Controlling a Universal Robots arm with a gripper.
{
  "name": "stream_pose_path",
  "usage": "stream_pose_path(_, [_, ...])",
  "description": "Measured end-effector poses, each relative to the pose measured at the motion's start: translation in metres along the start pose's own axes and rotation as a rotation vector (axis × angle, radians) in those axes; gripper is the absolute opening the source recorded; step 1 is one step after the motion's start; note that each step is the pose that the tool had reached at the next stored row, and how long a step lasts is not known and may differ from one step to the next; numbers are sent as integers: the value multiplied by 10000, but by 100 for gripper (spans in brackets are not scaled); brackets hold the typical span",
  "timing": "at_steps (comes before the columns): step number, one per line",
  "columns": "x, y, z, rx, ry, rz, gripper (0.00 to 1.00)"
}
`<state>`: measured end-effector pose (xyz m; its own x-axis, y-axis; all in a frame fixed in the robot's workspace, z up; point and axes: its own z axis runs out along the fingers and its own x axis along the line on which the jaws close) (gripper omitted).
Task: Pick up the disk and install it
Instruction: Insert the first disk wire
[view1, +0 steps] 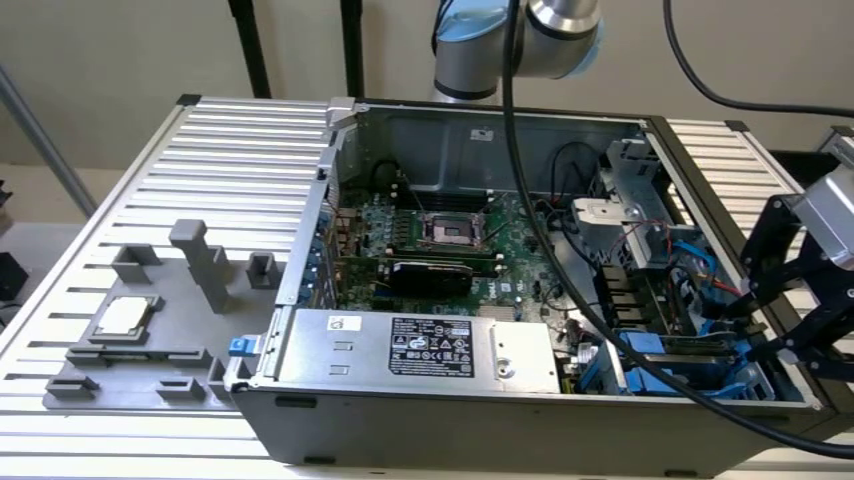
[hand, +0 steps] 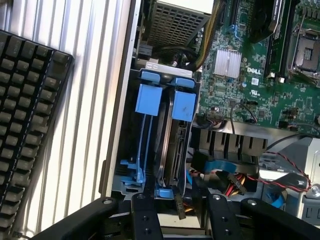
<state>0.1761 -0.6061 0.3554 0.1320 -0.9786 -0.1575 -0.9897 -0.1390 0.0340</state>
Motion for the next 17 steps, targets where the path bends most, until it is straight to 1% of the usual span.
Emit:
stream_pose_path(3, [-1,-7,5,-48,-8,-124,43])
stream_pose_path(6, [-5,-24,9,-76,-11,-208,43])
stream_pose_path(7, [-6,-30,9,-85,-10,-234,41])
stream_pose_path(8, [-8,-35,10,-94,-10,-260,34])
stream_pose_path(9, [-9,-39,11,-102,-9,-286,34])
stream_pose_path(10, [-9,-43,12,-110,-8,-313,27])
stream_pose_path(17, [-10,-55,32,-165,-4,-510,27])
